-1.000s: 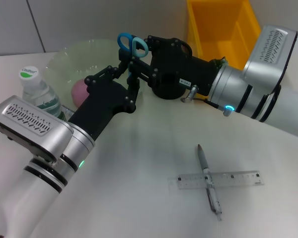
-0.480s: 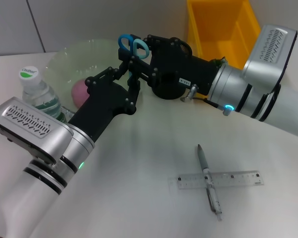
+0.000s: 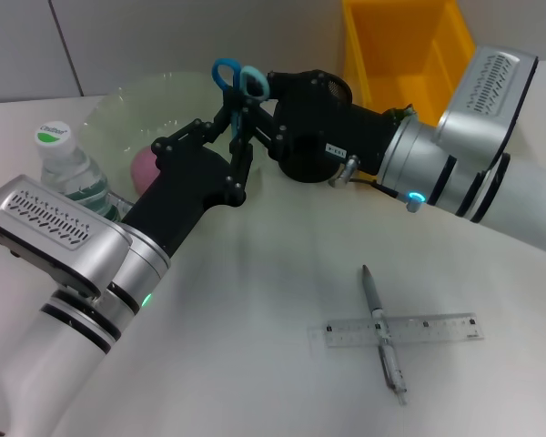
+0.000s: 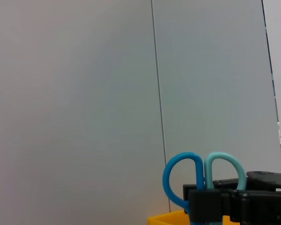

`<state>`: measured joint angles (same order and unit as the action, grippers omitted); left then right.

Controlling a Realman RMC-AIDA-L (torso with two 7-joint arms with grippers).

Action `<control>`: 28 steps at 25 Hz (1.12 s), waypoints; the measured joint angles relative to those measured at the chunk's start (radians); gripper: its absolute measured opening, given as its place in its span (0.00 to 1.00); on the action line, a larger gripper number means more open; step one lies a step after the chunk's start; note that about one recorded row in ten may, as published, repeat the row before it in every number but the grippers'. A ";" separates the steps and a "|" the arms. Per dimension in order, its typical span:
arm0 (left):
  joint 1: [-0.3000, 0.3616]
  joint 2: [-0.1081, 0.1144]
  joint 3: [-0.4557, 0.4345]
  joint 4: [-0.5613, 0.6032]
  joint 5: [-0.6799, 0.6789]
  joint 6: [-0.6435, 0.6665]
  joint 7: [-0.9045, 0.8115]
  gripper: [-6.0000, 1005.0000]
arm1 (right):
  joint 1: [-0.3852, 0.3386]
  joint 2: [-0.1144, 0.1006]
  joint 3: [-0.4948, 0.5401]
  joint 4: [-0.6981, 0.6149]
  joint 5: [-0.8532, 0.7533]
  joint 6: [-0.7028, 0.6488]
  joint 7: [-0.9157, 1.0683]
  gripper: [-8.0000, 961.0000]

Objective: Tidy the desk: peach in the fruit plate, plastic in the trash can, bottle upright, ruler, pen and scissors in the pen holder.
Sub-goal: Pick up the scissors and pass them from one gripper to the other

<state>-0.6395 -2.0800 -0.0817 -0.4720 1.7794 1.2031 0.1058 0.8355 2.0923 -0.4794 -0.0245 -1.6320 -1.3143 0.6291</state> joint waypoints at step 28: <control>0.000 0.000 -0.002 -0.006 0.014 -0.006 -0.010 0.24 | -0.006 0.000 0.010 0.003 0.009 -0.004 -0.015 0.10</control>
<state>-0.6400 -2.0801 -0.0833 -0.4785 1.7934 1.1969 0.0961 0.8295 2.0923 -0.4695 -0.0215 -1.6228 -1.3183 0.6136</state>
